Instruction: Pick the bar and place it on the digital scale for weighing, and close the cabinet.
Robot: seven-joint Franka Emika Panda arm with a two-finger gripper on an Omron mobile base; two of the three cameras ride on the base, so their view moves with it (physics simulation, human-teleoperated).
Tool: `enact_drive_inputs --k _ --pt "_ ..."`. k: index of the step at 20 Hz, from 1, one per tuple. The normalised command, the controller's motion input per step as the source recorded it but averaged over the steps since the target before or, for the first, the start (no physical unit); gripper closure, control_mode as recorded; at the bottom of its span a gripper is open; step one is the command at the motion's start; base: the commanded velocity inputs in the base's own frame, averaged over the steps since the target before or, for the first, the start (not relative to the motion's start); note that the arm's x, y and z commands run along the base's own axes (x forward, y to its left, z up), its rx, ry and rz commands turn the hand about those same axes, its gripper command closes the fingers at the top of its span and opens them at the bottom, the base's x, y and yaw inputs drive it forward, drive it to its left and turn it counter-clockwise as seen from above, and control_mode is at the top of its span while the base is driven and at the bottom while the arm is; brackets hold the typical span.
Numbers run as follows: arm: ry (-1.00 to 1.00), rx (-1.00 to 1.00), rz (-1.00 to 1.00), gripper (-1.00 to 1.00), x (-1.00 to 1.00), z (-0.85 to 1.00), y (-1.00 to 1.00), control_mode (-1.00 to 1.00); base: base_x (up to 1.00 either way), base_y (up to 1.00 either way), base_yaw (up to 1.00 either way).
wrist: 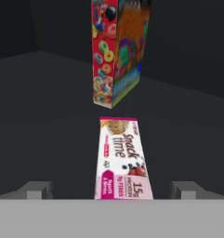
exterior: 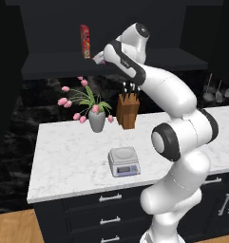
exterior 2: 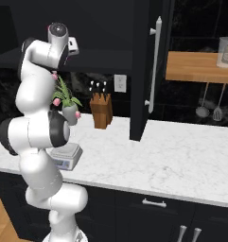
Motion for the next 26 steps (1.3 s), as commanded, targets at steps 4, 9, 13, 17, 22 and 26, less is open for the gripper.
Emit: enact_drive_inputs --k 4,9,13,17,22,26 --pt "0.03 0.00 0.00 -1.00 0.36 -0.06 0.00 -1.00 0.00 0.00 0.00" --pt "0.00 -0.04 0.00 -1.00 0.20 -0.11 0.14 -1.00 0.00 0.00 0.00" --pt "0.00 -0.06 0.00 -1.00 0.09 -0.25 0.11 -1.00 0.00 0.00 0.00" --pt "0.01 -0.05 0.00 1.00 0.03 -0.44 0.00 -1.00 0.00 0.00 0.00" --pt "0.06 -0.05 0.01 1.00 0.00 -0.62 0.00 -1.00 0.00 0.00 0.00" --pt "0.11 -0.01 0.02 1.00 0.00 -0.65 -0.01 -1.00 0.00 0.00 0.00"
